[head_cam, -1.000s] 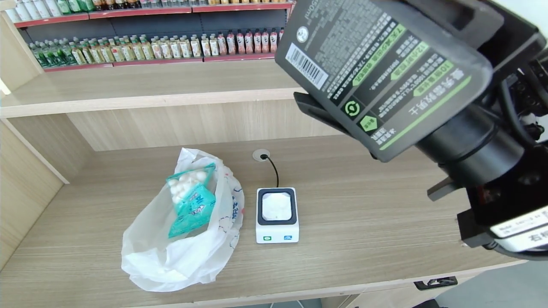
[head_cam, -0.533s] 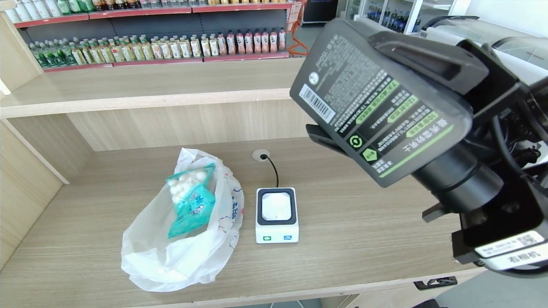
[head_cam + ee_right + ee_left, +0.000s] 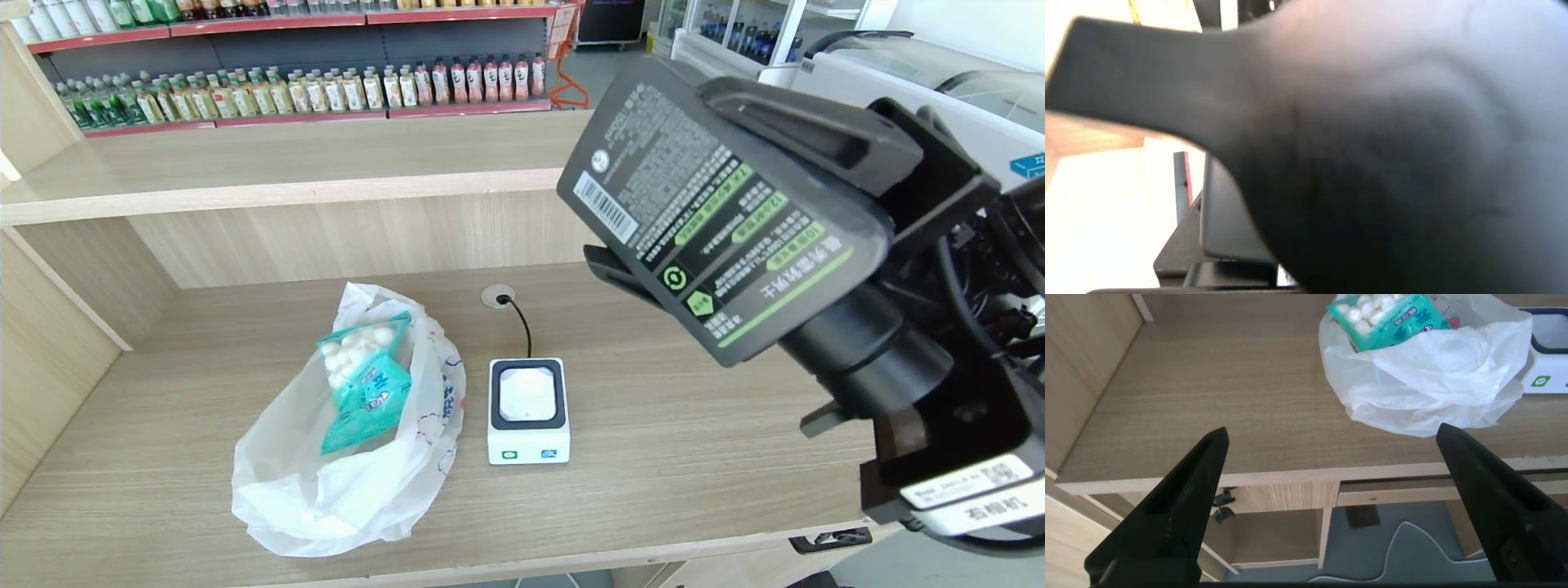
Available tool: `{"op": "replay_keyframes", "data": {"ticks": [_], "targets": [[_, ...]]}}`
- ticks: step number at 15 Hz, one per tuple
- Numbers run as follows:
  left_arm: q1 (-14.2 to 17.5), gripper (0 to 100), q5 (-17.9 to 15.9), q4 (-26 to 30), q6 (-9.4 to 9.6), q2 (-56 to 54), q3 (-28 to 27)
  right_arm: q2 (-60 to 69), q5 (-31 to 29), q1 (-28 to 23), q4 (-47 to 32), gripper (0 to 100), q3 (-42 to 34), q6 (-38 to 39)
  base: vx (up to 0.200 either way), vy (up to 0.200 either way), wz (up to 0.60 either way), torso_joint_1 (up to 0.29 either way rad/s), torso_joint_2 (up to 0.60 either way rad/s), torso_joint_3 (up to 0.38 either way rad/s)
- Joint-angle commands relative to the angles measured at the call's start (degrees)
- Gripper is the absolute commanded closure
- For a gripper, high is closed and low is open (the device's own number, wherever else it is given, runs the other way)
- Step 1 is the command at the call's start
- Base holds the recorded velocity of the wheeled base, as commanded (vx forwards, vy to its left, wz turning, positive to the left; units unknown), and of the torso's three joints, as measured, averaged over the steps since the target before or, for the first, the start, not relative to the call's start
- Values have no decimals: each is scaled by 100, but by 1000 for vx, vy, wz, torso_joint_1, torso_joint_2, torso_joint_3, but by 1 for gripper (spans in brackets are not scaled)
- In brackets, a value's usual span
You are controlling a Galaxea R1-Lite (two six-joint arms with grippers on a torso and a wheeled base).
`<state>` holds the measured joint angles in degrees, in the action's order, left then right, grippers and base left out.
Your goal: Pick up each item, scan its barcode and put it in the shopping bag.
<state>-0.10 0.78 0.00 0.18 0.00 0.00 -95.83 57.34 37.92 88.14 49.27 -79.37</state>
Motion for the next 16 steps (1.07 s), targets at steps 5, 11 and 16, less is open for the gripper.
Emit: {"op": "replay_keyframes", "data": {"ticks": [5,11,16], "targets": [[1,0,1,0,-1,0,0,1251,-4917,338,-1651,100,-32,519,0,0,0,0,0,0],[1,0,1,0,-1,9,0,1893,-9637,664,-4472,100,425,3332,0,0,0,0,0,0],[1,0,1,0,-1,0,0,2121,-9505,242,-11380,100,2912,7419,0,0,0,0,0,0]]}}
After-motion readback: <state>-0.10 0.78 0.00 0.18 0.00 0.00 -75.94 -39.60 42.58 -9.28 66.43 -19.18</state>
